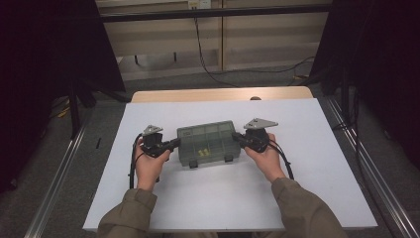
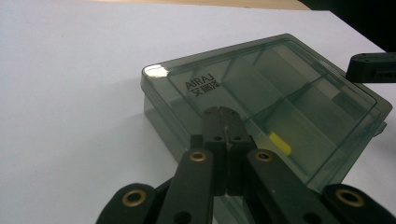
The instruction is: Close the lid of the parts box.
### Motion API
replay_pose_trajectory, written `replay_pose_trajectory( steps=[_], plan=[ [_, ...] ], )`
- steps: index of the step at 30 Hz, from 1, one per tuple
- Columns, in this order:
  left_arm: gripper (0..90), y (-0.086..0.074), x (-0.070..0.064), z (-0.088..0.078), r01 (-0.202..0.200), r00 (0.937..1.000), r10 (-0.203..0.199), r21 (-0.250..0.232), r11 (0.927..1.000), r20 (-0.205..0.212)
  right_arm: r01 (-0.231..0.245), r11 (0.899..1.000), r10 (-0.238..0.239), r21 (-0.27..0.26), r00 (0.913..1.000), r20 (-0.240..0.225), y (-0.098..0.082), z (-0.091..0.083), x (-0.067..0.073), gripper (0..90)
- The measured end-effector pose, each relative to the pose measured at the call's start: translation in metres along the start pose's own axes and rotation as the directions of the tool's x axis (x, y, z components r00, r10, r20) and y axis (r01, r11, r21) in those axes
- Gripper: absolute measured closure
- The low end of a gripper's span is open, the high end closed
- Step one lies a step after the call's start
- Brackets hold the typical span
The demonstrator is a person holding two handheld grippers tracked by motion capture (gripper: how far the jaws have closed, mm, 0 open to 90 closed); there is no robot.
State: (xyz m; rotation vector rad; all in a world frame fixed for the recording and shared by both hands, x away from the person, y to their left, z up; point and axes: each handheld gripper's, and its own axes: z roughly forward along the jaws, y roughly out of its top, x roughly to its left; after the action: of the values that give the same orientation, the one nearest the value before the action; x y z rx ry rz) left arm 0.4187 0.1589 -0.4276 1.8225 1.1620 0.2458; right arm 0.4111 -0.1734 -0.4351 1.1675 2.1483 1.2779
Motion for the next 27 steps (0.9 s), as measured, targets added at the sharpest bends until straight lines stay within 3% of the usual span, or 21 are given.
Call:
replay_pose_trajectory(
  steps=[7,27],
  plan=[
    [90.0,-0.0024,-0.0007,-0.0008,0.005,1.0,-0.005,-0.012,0.9999,0.0,0.015,1.0,-0.015,0.0,0.9999,0.005,-0.0005,-0.0008,0.0008,90.0],
    [90.0,-0.007,-0.0026,-0.0014,-0.039,0.9992,0.038,-0.031,0.9988,-0.015,0.048,0.999,-0.048,-0.006,0.9988,0.012,-0.002,-0.0002,0.0023,90.0]
  ],
)
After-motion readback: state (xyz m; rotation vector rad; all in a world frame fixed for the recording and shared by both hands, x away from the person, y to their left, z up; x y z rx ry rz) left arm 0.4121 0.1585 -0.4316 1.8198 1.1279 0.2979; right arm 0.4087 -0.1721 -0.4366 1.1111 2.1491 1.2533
